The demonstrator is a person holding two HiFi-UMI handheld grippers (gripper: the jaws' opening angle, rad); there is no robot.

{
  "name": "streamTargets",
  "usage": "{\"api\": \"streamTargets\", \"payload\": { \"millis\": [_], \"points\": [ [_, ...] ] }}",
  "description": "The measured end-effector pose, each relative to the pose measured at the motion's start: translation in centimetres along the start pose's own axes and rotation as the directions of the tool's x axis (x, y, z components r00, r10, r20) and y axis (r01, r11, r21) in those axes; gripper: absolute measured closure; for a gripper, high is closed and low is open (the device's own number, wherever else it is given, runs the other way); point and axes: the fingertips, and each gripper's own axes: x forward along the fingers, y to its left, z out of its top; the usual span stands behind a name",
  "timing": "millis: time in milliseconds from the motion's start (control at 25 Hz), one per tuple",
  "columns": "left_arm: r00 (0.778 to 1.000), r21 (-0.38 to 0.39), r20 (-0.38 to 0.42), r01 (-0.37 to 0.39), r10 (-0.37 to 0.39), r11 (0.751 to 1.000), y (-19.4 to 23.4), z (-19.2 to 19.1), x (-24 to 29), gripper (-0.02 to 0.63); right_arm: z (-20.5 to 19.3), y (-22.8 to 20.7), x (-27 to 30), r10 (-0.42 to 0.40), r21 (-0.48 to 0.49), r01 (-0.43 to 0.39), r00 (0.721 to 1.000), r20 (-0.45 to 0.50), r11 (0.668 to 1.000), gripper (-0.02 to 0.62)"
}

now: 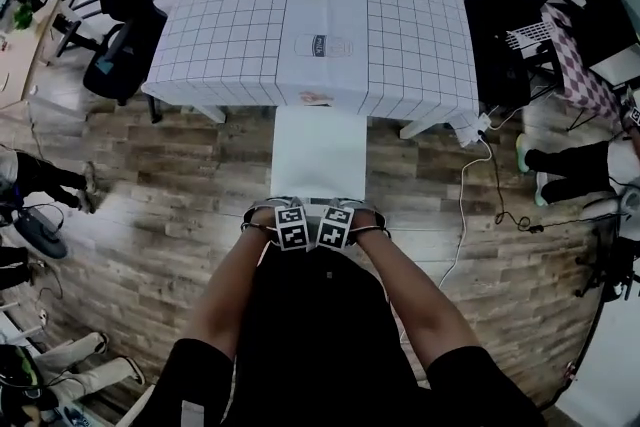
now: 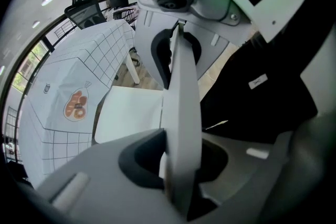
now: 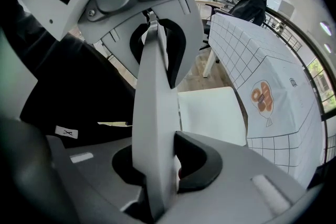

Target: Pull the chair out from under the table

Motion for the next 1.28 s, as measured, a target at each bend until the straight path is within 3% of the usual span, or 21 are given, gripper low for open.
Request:
{"api": "streamTargets", "payload": {
  "millis": [680,1280],
  "points": [
    [1.0,-0.018,-0.018,-0.023,0.023,1.0,-9.1,-2.0,1.1,0.512,0.3,9.6,1.8,-0.01,0.055,0.008,1.0,0.021,0.998,0.506],
    [1.0,-0.026,-0.01,0.022,-0.022,0.999,-15.6,-3.4,-0.1,0.509,1.3,16.1,1.2,-0.012,0.033,0.011,1.0,0.009,0.999,0.509]
  ]
}}
